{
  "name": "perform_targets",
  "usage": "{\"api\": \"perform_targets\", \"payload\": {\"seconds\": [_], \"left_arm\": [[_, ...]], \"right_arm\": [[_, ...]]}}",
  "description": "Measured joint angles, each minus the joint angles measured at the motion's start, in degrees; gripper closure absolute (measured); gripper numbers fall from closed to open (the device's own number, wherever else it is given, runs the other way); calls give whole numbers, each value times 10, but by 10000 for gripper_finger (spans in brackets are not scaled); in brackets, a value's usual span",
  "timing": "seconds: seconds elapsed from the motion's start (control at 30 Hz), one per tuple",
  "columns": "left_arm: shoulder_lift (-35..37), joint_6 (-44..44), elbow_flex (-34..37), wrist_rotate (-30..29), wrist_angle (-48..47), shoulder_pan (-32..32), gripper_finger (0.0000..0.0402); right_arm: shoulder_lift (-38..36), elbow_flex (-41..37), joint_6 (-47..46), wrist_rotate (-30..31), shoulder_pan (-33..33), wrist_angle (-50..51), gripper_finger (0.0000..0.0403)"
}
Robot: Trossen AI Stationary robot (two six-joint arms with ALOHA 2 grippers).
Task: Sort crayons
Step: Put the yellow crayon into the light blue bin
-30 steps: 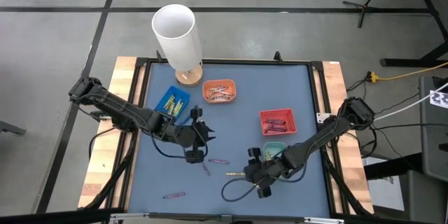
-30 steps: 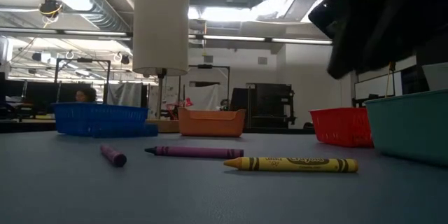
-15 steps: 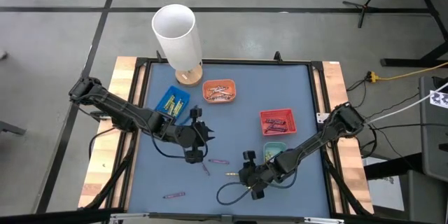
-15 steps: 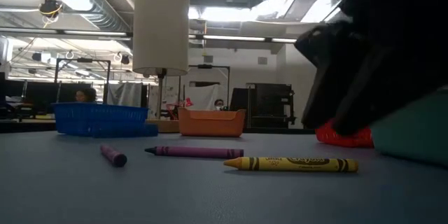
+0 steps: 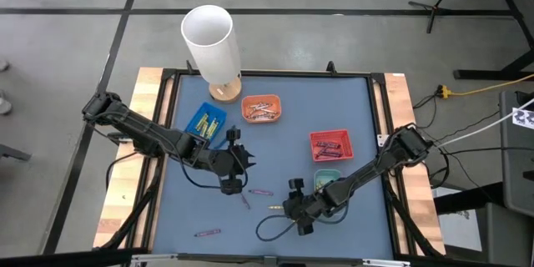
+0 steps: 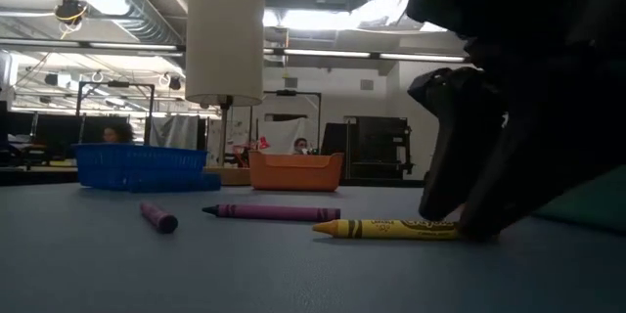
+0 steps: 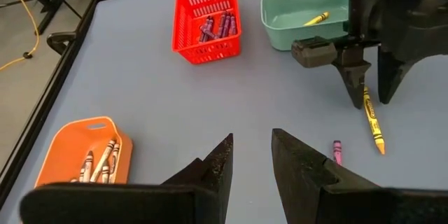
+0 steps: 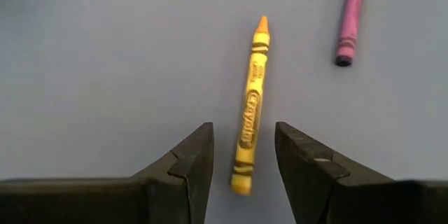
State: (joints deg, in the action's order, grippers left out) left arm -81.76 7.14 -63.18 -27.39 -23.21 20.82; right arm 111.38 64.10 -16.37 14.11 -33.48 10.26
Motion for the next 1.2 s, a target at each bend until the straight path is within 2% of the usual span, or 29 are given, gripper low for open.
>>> {"api": "perform_targets", "payload": {"seconds": [0.43, 0.9, 1.03, 1.2], "left_arm": [[0, 2, 0, 0, -2, 0, 318], [0, 2, 0, 0, -2, 0, 318], [0, 2, 0, 0, -2, 0, 318], [0, 2, 0, 0, -2, 0, 318]], "right_arm": [[6, 1, -1, -21, 6, 5, 254], [6, 1, 0, -26, 6, 11, 373], [6, 1, 0, -25, 6, 12, 385], [7, 0, 1, -23, 6, 4, 375]]}}
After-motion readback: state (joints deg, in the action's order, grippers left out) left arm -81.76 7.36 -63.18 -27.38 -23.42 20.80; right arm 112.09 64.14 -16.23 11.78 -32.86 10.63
